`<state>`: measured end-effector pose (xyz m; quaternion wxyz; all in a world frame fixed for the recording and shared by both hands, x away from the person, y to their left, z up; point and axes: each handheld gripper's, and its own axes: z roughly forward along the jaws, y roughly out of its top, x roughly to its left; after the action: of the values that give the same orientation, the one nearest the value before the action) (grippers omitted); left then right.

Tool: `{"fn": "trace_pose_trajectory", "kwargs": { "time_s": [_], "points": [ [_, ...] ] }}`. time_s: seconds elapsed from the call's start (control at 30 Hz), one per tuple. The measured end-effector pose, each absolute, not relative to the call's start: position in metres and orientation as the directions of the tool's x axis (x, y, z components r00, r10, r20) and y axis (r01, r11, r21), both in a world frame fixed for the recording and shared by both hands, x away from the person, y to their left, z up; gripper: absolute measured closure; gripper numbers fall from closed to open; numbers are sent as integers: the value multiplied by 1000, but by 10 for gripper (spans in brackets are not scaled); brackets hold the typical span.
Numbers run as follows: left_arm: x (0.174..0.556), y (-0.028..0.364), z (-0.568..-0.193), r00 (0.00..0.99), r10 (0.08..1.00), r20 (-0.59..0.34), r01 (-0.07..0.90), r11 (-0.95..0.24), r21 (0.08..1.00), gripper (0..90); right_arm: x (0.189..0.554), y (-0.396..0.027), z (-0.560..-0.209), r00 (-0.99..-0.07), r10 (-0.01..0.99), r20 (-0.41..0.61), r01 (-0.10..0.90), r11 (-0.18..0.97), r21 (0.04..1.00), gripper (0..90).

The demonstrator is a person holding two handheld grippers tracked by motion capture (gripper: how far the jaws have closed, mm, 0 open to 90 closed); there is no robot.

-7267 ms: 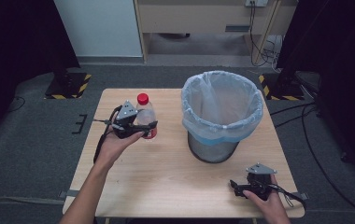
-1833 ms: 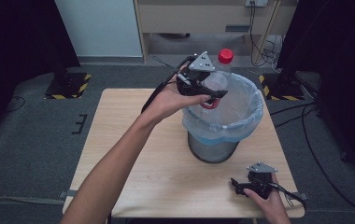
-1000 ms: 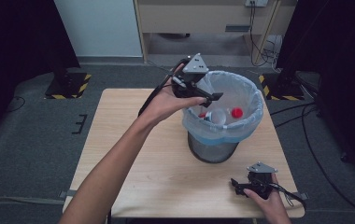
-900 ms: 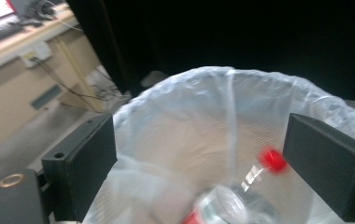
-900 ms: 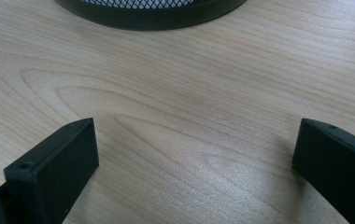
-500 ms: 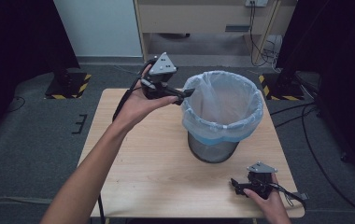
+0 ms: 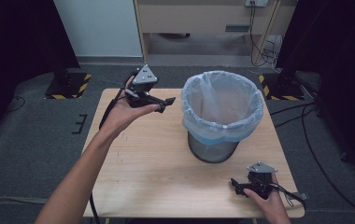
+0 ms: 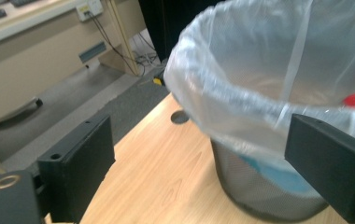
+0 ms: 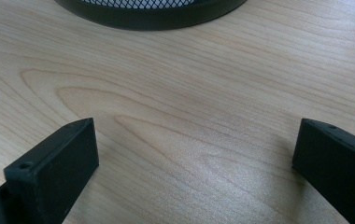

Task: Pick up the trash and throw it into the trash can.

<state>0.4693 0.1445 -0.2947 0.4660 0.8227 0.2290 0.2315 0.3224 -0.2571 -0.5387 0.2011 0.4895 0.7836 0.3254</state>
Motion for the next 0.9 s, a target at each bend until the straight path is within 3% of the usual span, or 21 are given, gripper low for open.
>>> {"fn": "trace_pose_trajectory", "kwargs": {
  "time_s": [0.4,0.9],
  "points": [
    [480,160,-352,782,615,101,274,-485,830,31,322,-257,-539,-440,898,3,636,309,707,3],
    [481,161,-393,786,614,71,326,-509,797,32,322,-257,-539,-440,898,3,636,309,707,3]
  ]
}}
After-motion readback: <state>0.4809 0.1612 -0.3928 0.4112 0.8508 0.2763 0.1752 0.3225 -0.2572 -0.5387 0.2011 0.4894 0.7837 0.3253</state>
